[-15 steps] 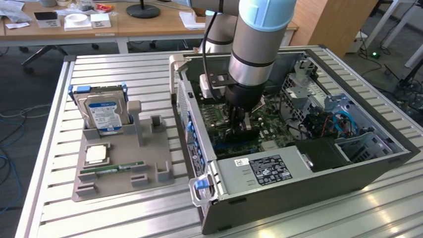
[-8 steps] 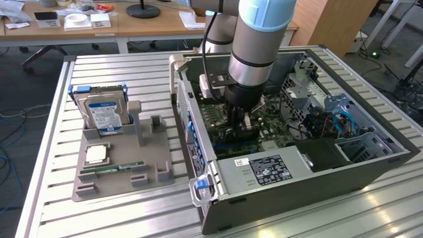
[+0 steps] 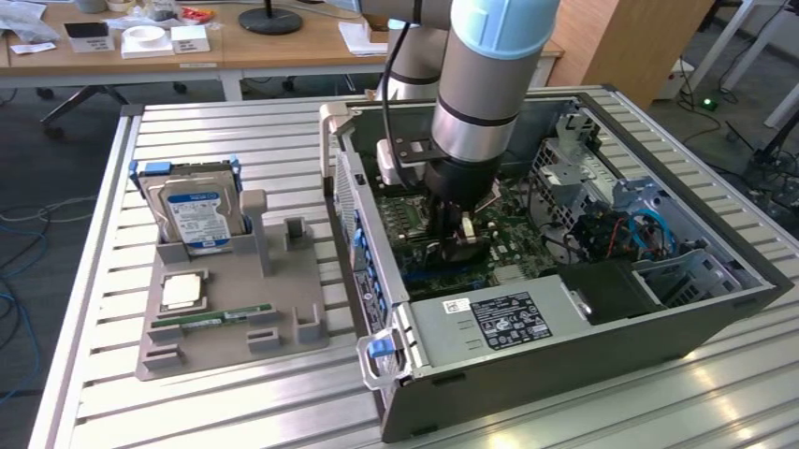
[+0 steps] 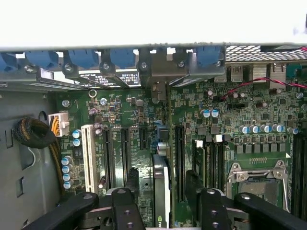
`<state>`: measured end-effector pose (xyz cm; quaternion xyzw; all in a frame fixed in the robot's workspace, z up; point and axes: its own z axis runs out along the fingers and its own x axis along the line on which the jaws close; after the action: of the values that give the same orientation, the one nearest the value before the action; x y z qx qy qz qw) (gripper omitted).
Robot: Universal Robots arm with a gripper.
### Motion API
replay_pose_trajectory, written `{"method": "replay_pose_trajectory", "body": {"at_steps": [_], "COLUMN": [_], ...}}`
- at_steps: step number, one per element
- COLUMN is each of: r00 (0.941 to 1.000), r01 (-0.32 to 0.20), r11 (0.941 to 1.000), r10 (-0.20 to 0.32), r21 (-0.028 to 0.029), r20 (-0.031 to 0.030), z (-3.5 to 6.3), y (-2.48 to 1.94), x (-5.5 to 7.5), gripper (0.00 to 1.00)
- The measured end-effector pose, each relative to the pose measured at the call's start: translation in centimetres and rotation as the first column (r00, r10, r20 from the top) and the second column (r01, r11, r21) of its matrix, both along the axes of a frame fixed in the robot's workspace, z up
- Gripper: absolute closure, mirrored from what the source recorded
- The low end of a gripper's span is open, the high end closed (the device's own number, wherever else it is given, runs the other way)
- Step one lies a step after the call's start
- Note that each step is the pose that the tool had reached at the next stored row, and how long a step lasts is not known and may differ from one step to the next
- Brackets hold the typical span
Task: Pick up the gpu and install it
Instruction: 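Insert the gpu into the slot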
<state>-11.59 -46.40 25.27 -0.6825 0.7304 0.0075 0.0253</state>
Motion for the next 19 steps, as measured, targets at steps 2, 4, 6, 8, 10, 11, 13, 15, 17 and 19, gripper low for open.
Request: {"method": "replay_pose_trajectory", "body": {"at_steps": [2,4,6,8,10,11,13,15,17,19], "r00": [1.0000,1.0000,1.0000,1.0000,1.0000,1.0000,1.0000,1.0000,1.0000,1.0000], "r01": [0.000,0.000,0.000,0.000,0.000,0.000,0.000,0.000,0.000,0.000], "r11": [1.0000,1.0000,1.0000,1.0000,1.0000,1.0000,1.0000,1.0000,1.0000,1.0000], "r10": [0.000,0.000,0.000,0.000,0.000,0.000,0.000,0.000,0.000,0.000], "r21": [0.0002,0.0002,0.0003,0.0002,0.0003,0.0003,0.0003,0.0002,0.0003,0.0004], "r20": [0.0002,0.0001,0.0002,0.0002,0.0001,0.0002,0.0001,0.0002,0.0002,0.0003], "z": [0.39,1.04,1.78,2.43,3.17,3.54,4.23,4.90,5.51,6.08], "y": [0.00,0.00,0.01,0.00,0.00,0.00,0.01,0.00,0.01,0.01], "x": [0.0,0.0,0.0,0.0,0.0,0.0,0.0,0.0,0.0,0.0], "gripper": [0.48,0.48,0.48,0.48,0.48,0.48,0.48,0.48,0.48,0.48]}}
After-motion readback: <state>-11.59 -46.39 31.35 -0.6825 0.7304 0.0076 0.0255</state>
